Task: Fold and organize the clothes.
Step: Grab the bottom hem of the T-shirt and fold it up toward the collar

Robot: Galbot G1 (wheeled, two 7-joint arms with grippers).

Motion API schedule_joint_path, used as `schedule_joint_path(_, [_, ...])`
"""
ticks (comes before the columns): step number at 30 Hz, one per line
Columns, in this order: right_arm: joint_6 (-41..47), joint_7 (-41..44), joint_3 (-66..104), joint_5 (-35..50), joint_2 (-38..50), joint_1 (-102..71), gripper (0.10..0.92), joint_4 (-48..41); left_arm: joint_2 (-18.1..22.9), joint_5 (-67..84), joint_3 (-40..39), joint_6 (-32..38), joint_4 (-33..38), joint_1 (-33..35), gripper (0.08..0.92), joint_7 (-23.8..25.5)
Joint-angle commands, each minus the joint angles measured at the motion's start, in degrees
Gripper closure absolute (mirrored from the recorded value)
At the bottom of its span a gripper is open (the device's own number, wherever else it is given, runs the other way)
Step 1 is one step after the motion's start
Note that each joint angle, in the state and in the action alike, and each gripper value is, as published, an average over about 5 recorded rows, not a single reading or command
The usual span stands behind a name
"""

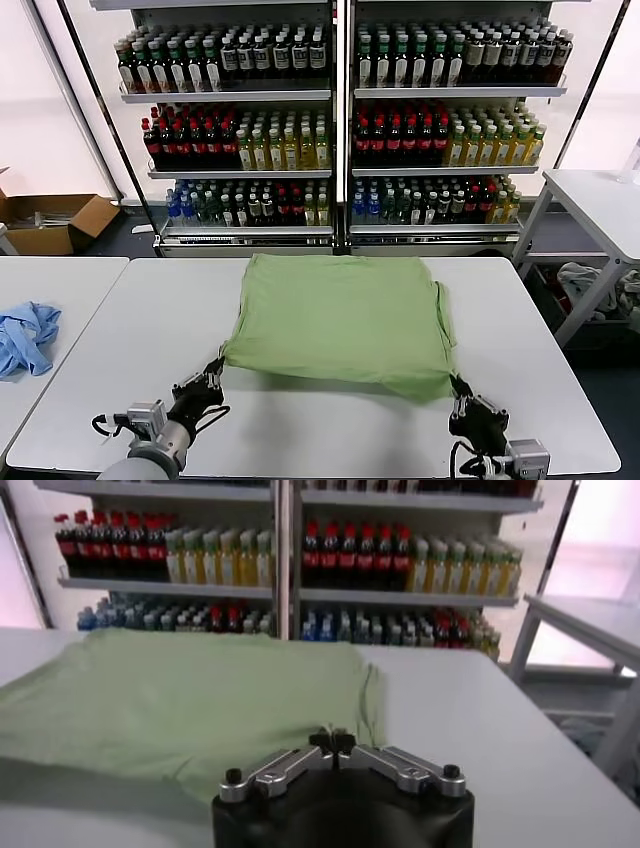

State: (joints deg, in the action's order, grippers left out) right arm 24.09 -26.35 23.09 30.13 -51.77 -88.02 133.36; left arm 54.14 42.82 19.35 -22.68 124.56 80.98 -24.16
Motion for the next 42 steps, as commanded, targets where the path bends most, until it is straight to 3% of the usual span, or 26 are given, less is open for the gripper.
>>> schedule_joint_path(1, [2.0, 6.9, -2.5, -0.8, 1.3, 18.2, 0.919, -10.4, 2.3, 0.4, -6.3, -3.4, -7.4, -17.8, 0.918, -0.3])
schedule_joint_path(13, [3.7, 14.4, -11.2, -4.3, 0.2, 35.1, 0.919, -28.1, 8.4, -4.4, -12.4, -6.7, -21.6, -29.6, 0.918, -0.8])
schedule_joint_path(31, [3.6, 16.7, -15.3, -8.8, -3.3, 40.4, 0.919, -37.1, 9.7, -8.4, -13.3, -6.1, -28.0, -32.3, 0.918, 0.3])
schedule_joint_path(37, [3.9, 14.1, -15.9, -9.1, -4.7, 41.0, 0.811, -37.7, 9.7, -10.5, -13.8, -6.0, -29.3, -32.5, 0.91, 0.5])
schedule_joint_path(42, [1.5, 12.3, -16.0, -9.7, -5.5, 41.9, 0.664, -37.5, 9.4, -11.3, -13.6, -5.7, -27.7, -32.2, 0.797, -0.1])
